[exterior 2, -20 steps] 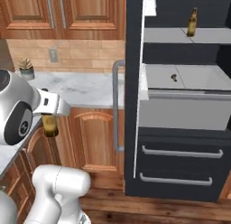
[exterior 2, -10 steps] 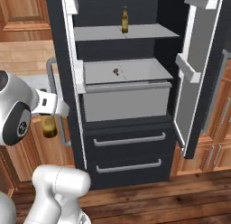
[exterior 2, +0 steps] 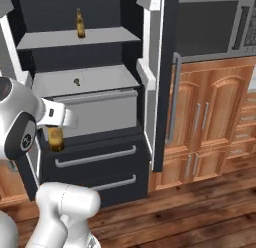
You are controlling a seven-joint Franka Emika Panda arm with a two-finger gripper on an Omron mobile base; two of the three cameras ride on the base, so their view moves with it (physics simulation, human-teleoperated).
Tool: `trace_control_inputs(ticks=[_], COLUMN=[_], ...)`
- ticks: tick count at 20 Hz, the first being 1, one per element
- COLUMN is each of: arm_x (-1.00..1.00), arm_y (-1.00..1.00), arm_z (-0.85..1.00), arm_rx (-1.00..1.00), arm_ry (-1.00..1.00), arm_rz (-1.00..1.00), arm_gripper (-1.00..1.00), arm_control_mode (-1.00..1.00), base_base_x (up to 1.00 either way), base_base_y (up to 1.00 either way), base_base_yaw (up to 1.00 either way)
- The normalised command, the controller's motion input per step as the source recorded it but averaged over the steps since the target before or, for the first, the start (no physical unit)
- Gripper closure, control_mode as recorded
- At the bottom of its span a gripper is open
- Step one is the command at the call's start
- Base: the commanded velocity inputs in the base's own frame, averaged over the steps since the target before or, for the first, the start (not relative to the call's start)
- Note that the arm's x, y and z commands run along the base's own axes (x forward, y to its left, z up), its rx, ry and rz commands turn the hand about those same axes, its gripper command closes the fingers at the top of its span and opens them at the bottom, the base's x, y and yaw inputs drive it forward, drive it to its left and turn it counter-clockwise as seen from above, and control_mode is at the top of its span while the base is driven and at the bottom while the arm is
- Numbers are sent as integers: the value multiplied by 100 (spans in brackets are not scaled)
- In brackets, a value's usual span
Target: Place the beers on the top shelf of the fridge to keep them out of children's reach, and place the mushroom on lower shelves for easy access.
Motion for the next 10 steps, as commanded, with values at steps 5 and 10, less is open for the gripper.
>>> trace_control_inputs(ticks=[5,10], arm_x=[0,0], arm_y=[0,0], arm_z=[0,0], arm_rx=[0,0], arm_ry=[0,0], arm_rz=[0,0], arm_gripper=[100,100], arm_control_mode=[100,100], base_base_x=[74,78], base_base_y=[-14,-21], base_base_yaw=[29,38])
